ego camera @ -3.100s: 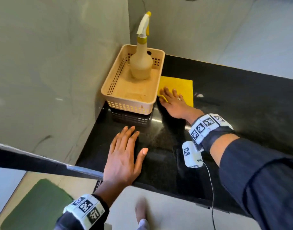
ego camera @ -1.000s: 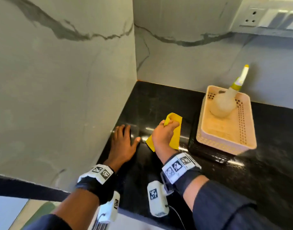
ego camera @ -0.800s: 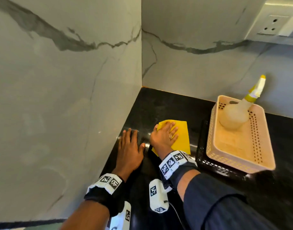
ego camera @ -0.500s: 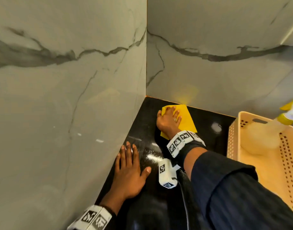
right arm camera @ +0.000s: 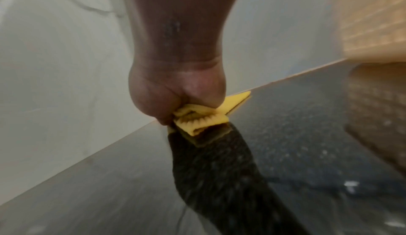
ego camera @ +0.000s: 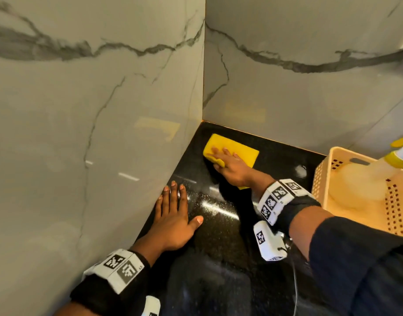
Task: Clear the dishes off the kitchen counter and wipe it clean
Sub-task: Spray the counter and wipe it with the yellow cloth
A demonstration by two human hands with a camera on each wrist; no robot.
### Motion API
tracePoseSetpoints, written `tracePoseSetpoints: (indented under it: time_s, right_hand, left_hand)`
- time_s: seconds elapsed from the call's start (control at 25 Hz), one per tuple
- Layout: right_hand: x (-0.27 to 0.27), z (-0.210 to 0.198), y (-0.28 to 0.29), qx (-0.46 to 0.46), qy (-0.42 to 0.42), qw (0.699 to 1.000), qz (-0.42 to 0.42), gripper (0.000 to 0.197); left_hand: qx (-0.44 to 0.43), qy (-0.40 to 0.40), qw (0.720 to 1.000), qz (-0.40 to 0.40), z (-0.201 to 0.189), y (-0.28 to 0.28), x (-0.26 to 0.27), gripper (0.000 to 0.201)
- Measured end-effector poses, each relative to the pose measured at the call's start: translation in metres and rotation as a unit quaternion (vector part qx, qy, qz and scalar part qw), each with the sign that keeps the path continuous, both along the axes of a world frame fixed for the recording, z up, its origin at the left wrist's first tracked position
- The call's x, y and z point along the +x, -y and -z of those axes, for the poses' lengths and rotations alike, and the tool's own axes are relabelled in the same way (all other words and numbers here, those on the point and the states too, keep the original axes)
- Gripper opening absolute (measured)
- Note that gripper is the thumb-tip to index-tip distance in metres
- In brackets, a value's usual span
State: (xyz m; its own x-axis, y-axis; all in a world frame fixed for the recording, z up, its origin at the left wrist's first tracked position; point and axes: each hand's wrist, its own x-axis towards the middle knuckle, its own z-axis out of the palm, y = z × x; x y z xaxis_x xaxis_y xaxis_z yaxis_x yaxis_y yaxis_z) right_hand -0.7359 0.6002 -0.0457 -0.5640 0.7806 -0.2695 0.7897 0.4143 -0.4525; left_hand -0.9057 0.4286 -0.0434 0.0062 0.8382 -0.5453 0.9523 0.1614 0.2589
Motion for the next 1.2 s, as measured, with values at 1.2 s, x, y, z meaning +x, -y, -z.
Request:
tracePoseSetpoints:
  time_s: [1.2]
  right_hand:
    - [-0.057, 0.002, 0.005, 0.063, 0.078, 0.989, -0.107, 0.063]
  left_hand:
    - [0.054, -0.035, 0.996, -0.059, 0.014, 0.001, 0.003, 0.102]
